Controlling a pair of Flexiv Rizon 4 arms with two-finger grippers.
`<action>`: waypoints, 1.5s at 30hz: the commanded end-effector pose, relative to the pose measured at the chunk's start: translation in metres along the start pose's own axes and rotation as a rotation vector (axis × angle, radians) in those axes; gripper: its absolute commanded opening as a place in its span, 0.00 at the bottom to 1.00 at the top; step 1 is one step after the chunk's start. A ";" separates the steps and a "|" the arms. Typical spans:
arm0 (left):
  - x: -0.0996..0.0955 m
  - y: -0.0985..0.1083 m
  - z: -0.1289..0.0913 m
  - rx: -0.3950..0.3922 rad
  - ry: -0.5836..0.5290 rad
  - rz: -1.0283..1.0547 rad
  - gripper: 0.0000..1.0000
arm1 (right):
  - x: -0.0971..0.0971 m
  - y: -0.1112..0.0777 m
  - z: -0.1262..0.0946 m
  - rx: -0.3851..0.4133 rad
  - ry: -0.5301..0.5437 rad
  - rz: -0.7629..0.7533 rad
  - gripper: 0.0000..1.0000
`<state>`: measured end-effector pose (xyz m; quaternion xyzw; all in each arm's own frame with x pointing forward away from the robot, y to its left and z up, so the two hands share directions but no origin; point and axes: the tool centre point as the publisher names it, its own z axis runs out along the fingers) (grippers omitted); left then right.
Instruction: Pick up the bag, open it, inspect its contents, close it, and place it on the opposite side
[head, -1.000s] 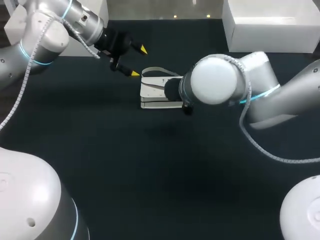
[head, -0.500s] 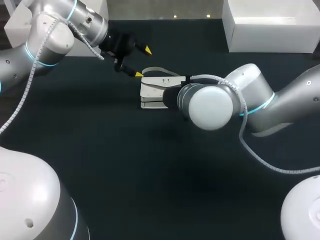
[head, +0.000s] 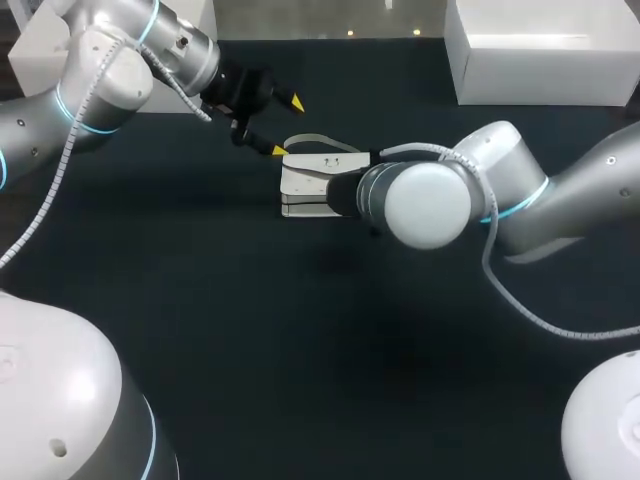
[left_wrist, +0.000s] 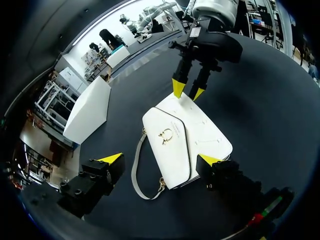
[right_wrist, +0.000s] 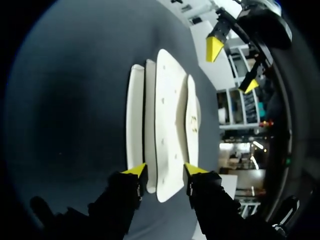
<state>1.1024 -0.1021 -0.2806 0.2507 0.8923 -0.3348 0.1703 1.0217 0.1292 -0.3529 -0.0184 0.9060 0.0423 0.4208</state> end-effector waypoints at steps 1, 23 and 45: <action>0.000 0.003 0.002 0.003 0.000 -0.004 1.00 | 0.003 -0.001 0.007 -0.018 -0.241 -0.007 0.38; 0.002 0.006 0.006 0.017 0.003 -0.019 1.00 | 0.004 -0.001 0.017 -0.015 -0.176 -0.030 0.00; 0.016 -0.019 0.009 -0.002 -0.077 0.027 1.00 | 0.009 0.003 0.015 -0.002 -0.128 -0.015 0.00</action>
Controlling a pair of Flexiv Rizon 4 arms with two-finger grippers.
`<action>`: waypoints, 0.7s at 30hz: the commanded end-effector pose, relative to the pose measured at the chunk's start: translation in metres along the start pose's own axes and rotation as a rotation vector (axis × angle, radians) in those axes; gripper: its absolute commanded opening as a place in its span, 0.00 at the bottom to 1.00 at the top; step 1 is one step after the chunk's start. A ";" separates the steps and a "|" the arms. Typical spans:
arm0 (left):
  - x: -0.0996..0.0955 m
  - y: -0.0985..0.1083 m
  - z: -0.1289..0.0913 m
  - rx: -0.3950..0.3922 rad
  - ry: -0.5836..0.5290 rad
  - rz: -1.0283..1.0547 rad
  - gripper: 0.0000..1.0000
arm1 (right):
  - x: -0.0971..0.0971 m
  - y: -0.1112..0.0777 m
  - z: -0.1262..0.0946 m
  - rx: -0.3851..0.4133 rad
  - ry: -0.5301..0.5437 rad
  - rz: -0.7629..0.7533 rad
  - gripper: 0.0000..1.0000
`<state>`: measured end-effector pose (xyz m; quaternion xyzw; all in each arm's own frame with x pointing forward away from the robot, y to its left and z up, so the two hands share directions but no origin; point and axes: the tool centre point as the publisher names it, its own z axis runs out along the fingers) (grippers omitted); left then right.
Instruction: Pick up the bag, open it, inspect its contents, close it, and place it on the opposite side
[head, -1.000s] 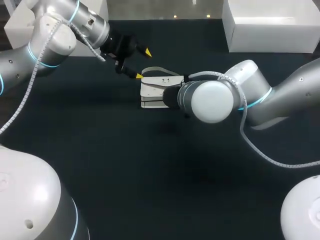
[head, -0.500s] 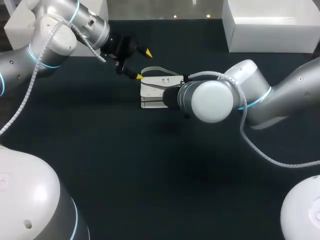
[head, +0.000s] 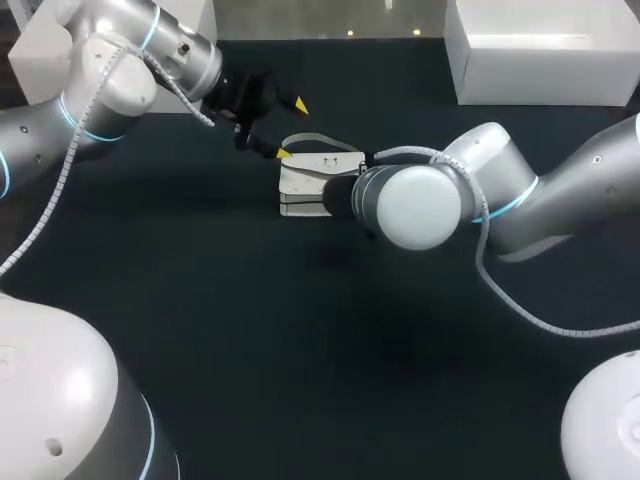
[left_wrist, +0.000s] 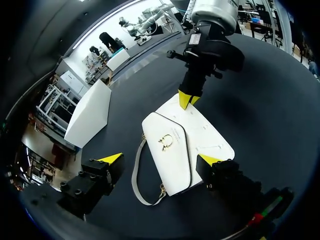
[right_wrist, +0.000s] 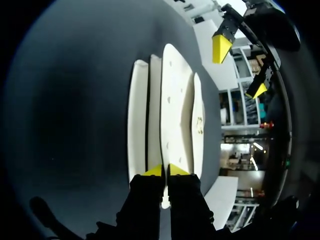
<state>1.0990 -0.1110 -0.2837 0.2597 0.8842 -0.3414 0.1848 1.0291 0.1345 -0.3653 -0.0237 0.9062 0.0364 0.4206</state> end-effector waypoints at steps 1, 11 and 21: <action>0.017 -0.015 0.001 -0.021 -0.064 0.000 1.00 | 0.004 -0.001 0.001 -0.008 -0.129 0.000 0.00; 0.034 -0.027 0.007 -0.015 -0.134 0.059 0.90 | 0.004 -0.001 0.001 -0.008 -0.129 0.000 0.00; 0.039 -0.019 0.027 -0.042 -0.088 0.090 0.48 | 0.004 -0.001 0.001 -0.008 -0.129 0.000 0.00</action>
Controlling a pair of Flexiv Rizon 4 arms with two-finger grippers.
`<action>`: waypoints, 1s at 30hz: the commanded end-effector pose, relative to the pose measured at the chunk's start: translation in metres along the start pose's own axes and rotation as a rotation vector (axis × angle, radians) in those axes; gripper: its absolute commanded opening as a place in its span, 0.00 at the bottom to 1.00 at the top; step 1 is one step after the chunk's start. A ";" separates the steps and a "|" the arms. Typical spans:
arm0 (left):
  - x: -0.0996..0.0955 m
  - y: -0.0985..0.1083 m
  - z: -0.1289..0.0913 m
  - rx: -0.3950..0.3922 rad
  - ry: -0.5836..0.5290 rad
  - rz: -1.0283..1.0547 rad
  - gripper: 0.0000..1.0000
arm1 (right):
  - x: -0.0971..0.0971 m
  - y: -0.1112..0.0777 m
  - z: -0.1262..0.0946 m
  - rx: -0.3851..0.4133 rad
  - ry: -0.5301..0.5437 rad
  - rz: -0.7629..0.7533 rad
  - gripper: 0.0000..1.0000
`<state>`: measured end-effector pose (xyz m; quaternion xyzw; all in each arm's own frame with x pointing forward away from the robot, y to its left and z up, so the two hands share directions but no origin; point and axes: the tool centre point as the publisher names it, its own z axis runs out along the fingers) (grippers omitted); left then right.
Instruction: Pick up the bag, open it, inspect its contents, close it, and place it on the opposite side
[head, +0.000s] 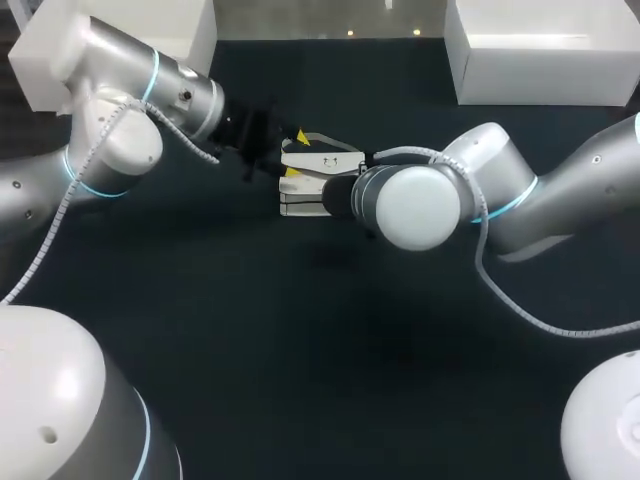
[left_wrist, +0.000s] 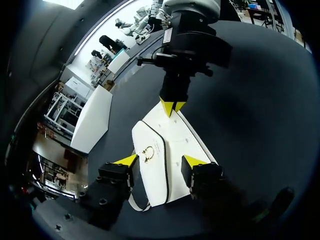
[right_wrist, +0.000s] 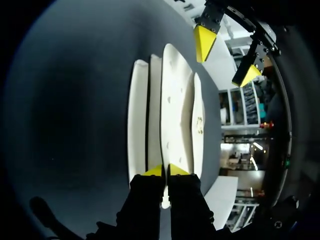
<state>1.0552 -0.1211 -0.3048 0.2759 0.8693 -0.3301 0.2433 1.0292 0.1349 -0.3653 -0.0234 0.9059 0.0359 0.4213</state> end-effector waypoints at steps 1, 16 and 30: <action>-0.001 0.003 0.015 -0.004 0.007 0.010 0.47 | 0.004 -0.001 0.001 -0.009 -0.128 0.000 0.00; 0.000 0.014 0.037 -0.061 0.040 0.029 0.35 | 0.004 -0.001 0.001 -0.009 -0.128 0.000 0.00; -0.003 0.021 0.050 -0.098 0.036 0.043 0.34 | 0.004 -0.001 0.001 -0.009 -0.128 0.000 0.00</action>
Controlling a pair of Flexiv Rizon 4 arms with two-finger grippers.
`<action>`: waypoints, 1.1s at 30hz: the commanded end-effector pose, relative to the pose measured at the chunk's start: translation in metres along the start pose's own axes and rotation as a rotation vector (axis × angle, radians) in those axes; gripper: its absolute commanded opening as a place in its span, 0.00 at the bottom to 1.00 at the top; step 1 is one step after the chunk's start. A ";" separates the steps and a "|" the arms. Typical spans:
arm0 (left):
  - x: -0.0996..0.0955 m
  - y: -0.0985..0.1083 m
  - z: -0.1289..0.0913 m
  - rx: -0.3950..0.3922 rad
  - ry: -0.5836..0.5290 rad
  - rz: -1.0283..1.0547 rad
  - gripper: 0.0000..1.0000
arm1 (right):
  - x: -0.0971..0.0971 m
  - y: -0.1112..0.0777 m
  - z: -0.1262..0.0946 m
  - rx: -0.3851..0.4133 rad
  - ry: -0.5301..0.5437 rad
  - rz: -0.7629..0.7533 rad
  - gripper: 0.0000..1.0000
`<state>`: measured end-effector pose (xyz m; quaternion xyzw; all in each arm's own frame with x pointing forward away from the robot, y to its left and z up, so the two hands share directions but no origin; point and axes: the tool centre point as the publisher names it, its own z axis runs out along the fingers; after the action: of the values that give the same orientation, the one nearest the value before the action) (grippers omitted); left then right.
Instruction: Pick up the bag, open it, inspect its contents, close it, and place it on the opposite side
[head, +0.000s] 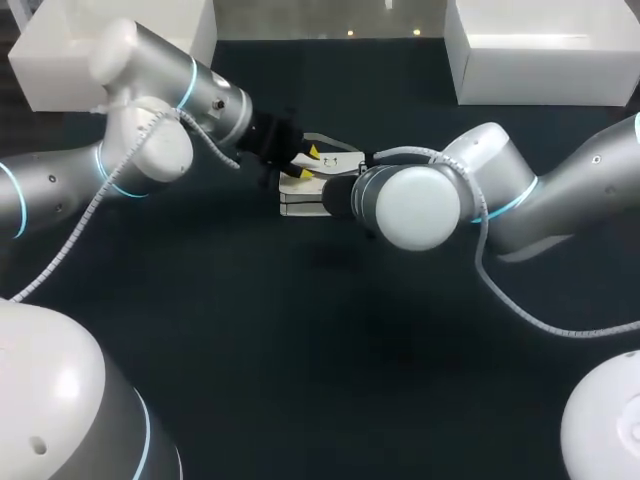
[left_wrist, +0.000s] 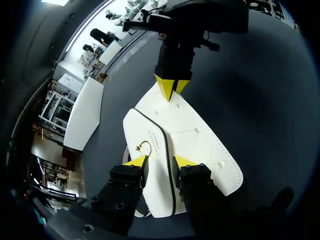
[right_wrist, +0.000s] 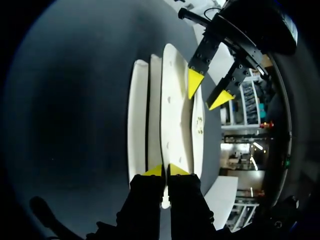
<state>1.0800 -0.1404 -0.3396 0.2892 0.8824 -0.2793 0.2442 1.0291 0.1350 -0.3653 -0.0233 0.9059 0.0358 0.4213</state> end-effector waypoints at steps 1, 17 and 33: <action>-0.001 0.001 0.009 -0.010 -0.006 0.002 0.33 | 0.004 -0.001 0.001 -0.009 -0.127 0.000 0.00; -0.008 0.006 0.019 -0.085 -0.014 0.000 0.11 | 0.004 -0.001 0.001 -0.009 -0.127 0.000 0.00; -0.043 0.018 -0.001 -0.023 0.057 -0.267 0.00 | 0.004 -0.001 0.001 -0.009 -0.127 0.000 0.00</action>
<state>1.1065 -0.1493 -0.3287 0.1711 0.9184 -0.2864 0.2128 1.0310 0.1357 -0.3637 -0.0228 0.9050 0.0360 0.4232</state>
